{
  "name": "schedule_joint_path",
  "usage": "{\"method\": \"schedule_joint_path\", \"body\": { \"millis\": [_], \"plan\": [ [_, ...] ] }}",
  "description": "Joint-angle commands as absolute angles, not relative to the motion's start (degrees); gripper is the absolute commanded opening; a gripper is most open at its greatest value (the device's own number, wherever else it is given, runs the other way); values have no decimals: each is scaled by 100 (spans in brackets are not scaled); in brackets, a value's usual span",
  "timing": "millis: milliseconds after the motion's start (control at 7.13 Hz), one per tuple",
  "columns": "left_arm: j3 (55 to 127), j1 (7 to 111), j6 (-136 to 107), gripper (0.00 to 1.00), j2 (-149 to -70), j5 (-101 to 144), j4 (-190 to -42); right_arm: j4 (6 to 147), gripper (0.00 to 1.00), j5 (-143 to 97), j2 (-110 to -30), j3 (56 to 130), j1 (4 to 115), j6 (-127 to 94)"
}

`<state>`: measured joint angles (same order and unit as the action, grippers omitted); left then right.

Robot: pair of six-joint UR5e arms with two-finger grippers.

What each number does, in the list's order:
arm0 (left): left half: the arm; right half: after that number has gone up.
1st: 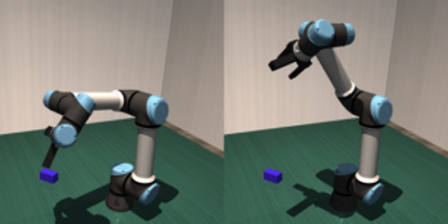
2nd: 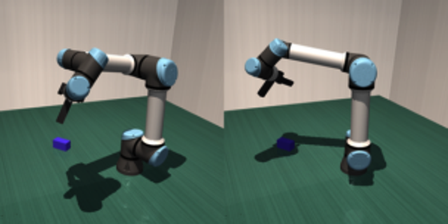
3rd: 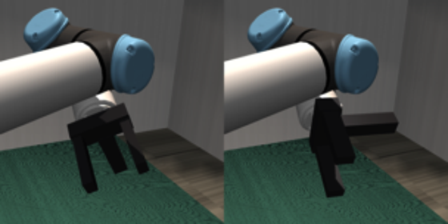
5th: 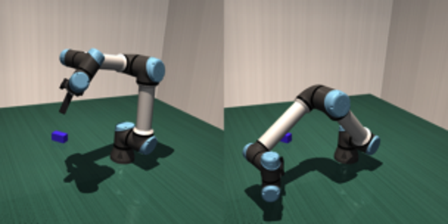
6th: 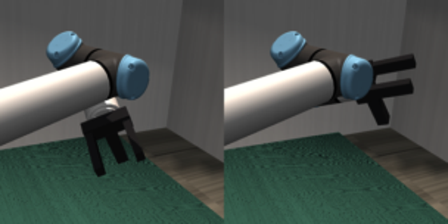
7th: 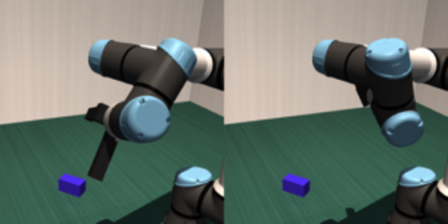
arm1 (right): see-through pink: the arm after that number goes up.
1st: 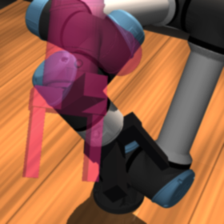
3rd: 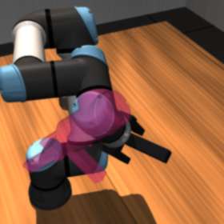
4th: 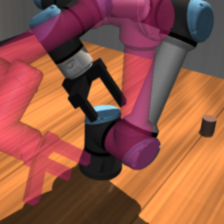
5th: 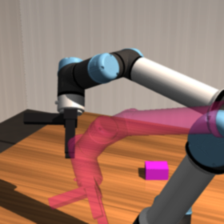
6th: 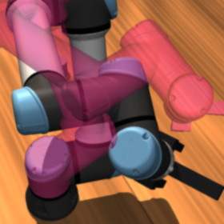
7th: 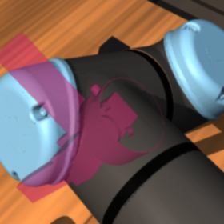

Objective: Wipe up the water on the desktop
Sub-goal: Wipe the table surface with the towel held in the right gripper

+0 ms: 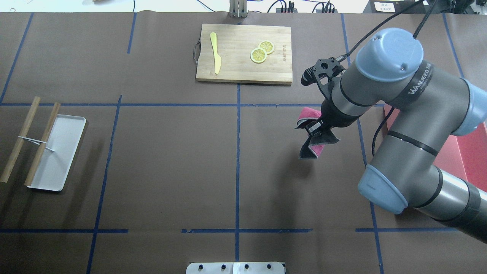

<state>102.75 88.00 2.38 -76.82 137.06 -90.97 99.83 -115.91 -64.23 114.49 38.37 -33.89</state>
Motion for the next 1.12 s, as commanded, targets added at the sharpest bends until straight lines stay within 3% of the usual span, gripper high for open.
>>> {"method": "schedule_joint_path", "body": {
  "millis": [0,421,701,982],
  "plan": [
    [10160,8842,272,100,-7690,13746,-9105,9905,0,-10938,-6609,11356,3220,-3840],
    [10186,8842,264,100,-7708,13755,-9105,9243,0,-10705,-6426,10708,2779,-4356],
    [10187,8842,264,100,-7717,13755,-9105,8177,0,-10705,-5385,9393,2611,-5207],
    [10152,8842,264,100,-7717,13755,-9105,8174,0,-10696,-4450,8782,2488,-5834]
  ]
}}
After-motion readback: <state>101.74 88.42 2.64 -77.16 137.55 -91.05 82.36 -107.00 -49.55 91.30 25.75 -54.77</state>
